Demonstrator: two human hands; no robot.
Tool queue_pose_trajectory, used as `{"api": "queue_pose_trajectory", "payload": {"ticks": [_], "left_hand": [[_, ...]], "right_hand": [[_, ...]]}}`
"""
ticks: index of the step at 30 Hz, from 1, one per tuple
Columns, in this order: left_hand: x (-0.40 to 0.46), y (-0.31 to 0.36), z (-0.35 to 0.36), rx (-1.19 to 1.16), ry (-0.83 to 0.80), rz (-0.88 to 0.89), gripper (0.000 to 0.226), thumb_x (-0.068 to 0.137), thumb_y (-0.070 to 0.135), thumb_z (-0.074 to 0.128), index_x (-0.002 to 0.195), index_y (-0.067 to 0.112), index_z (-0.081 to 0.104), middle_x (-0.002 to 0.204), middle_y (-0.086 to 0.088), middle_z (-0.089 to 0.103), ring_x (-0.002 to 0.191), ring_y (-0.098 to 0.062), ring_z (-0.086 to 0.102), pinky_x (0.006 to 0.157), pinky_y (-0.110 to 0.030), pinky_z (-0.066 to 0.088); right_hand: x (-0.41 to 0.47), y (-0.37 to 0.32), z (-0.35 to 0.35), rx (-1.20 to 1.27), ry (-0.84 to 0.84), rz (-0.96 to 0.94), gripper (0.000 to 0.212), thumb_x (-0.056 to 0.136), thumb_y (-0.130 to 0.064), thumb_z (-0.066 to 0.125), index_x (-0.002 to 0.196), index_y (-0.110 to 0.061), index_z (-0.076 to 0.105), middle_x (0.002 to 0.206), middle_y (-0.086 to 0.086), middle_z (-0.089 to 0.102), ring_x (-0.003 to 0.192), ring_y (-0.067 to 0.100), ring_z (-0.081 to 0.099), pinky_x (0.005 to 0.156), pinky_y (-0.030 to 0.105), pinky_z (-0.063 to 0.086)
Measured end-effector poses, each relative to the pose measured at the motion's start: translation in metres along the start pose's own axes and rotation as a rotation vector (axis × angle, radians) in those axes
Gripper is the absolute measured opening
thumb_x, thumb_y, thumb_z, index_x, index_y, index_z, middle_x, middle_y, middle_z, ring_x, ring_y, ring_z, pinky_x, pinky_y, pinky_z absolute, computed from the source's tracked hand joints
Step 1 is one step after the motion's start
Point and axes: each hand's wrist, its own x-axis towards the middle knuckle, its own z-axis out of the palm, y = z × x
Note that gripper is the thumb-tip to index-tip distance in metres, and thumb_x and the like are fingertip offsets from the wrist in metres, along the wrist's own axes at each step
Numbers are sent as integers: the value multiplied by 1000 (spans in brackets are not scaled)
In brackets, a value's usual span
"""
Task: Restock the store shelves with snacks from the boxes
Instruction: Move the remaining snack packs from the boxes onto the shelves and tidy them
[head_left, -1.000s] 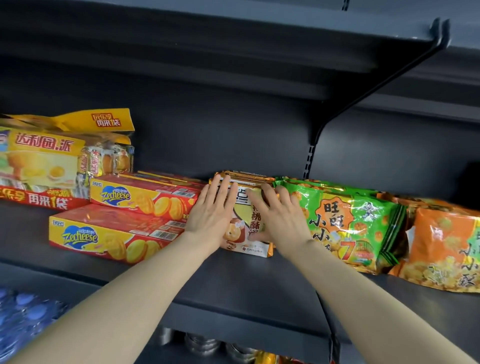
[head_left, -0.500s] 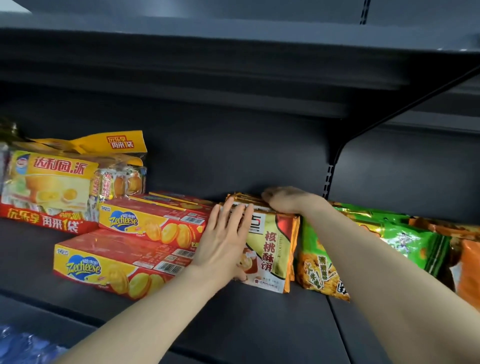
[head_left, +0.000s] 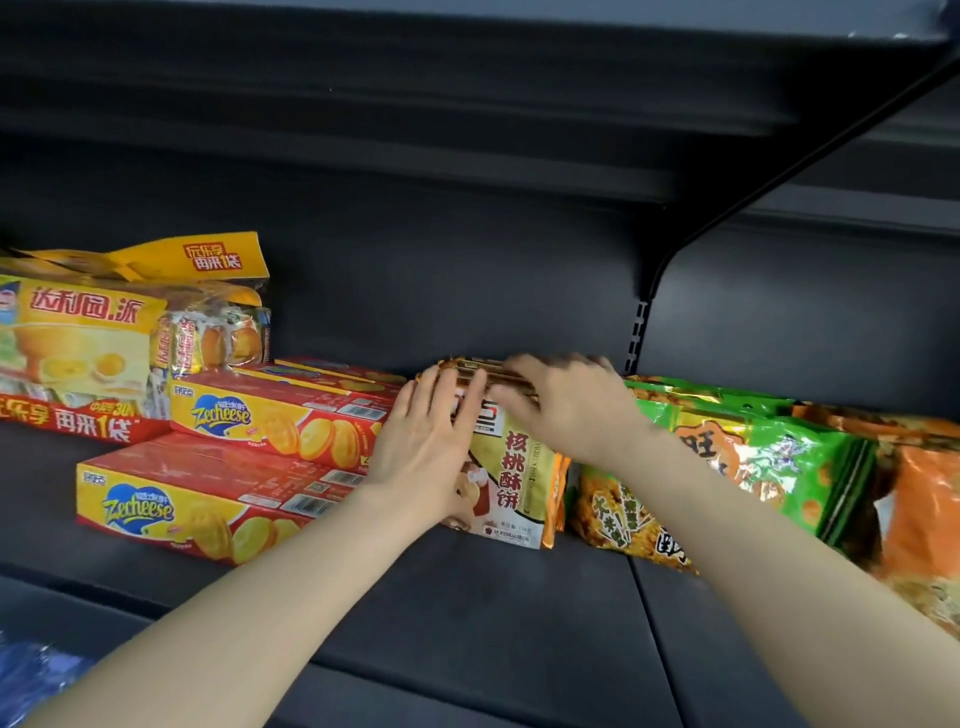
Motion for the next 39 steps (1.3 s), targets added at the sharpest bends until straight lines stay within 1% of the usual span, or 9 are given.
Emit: {"api": "queue_pose_trajectory", "payload": {"ticks": [9, 14, 18, 24, 27, 29, 31, 36, 39], "left_hand": [[7, 2, 6, 72, -2, -23, 135, 72, 65, 75, 153, 8, -16, 161, -18, 8, 151, -35, 4, 123, -44, 8], [-3, 0, -5, 129, -34, -63, 132, 75, 66, 71, 153, 9, -19, 163, -20, -7, 151, -39, -6, 123, -47, 2], [-11, 4, -7, 108, -122, -67, 130, 77, 55, 76, 153, 8, -19, 162, -23, -14, 149, -41, 12, 123, -45, 10], [8, -11, -42, -491, -228, -202, 104, 88, 5, 62, 156, 15, -16, 162, -13, -21, 150, -30, -16, 121, -42, 4], [31, -23, -50, -689, -248, -315, 95, 91, 3, 57, 157, 16, -11, 164, -16, 6, 150, -32, 17, 116, -38, 28], [39, -28, -47, -780, -291, -329, 91, 90, 2, 55, 158, 15, -3, 149, -14, 41, 127, -26, 52, 94, -31, 49], [42, -29, -42, -845, -300, -293, 88, 86, 1, 56, 158, 12, 5, 135, -7, 53, 112, -20, 59, 84, -29, 52], [28, -45, -41, -751, -272, -84, 88, 90, 15, 59, 158, 10, 4, 160, -15, 24, 145, -28, 29, 115, -32, 31], [2, -76, -51, -646, -143, 128, 85, 92, 21, 59, 158, 10, 6, 165, -13, 4, 152, -25, 6, 123, -34, 13]], "right_hand": [[-18, 10, 34, -205, 1, -97, 79, 77, -73, 49, 133, -18, 57, 109, 9, 65, 98, 33, 64, 93, 52, 46], [-30, 8, 33, -212, 98, -153, 91, 81, -77, 46, 151, -20, 36, 142, 18, 48, 131, 39, 46, 107, 58, 37], [-43, 8, 43, -252, -3, -136, 100, 81, -80, 39, 158, -18, 20, 150, 21, 40, 140, 43, 36, 116, 57, 29], [-61, -17, 27, 173, 198, 73, 77, 94, -57, 50, 156, -17, 28, 158, 18, 29, 146, 37, 29, 116, 49, 30], [-64, -28, 22, 314, 131, 209, 73, 99, -49, 51, 157, -18, 20, 160, 17, 23, 147, 34, 23, 118, 43, 26], [-57, -31, 22, 320, 7, 244, 76, 98, -47, 54, 158, -20, 16, 162, 17, 16, 150, 33, 14, 121, 42, 20], [-50, -32, 21, 325, -63, 269, 77, 98, -42, 58, 158, -21, 16, 163, 16, 15, 151, 33, 10, 122, 42, 16], [-50, -52, 7, 102, -83, 356, 75, 99, -41, 56, 159, -21, 14, 163, 17, 17, 151, 35, 13, 121, 45, 17], [-51, -88, -1, 34, 76, 355, 67, 99, -38, 56, 156, -18, 27, 158, 20, 30, 146, 39, 25, 118, 48, 26]]}}
